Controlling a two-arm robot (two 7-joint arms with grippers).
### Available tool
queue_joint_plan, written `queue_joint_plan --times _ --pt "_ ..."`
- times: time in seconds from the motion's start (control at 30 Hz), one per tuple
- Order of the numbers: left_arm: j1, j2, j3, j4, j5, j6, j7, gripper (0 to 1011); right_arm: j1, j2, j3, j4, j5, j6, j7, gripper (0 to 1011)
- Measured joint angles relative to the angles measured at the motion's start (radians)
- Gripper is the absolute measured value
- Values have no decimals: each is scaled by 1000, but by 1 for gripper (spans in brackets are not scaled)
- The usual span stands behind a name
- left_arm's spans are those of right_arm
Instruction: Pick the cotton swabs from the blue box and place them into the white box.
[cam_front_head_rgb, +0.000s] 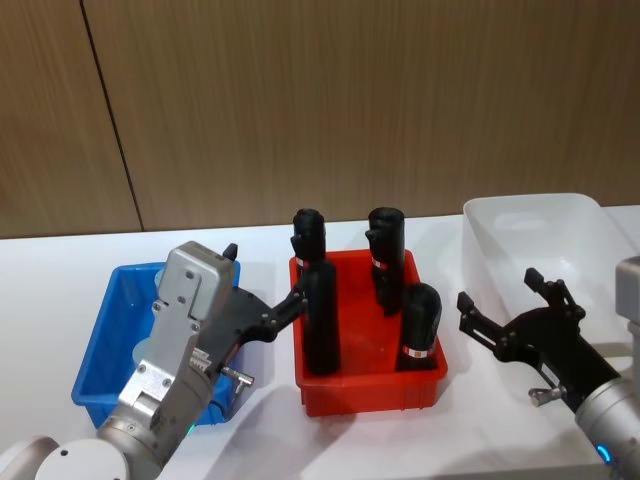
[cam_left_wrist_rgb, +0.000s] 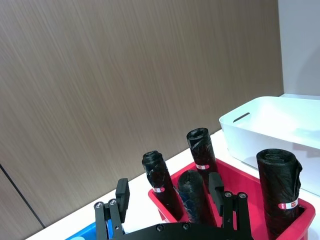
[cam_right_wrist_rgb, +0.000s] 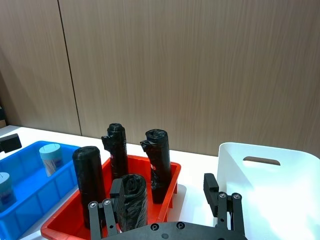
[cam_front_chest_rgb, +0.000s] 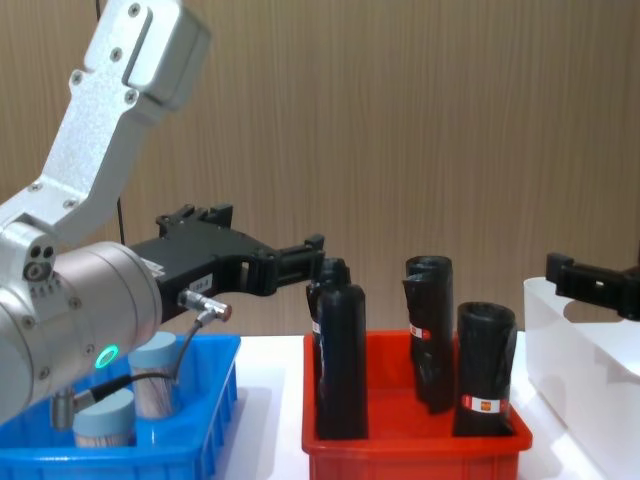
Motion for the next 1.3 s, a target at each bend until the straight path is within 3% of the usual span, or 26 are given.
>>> queue_joint_plan --times 0.83,1.3 --pt "-1 0 -2 3 -1 5 -5 1004 0 0 0 0 0 0 0 1002" --pt "-3 25 -35 22 -55 86 -34 1004 0 0 0 0 0 0 0 1002"
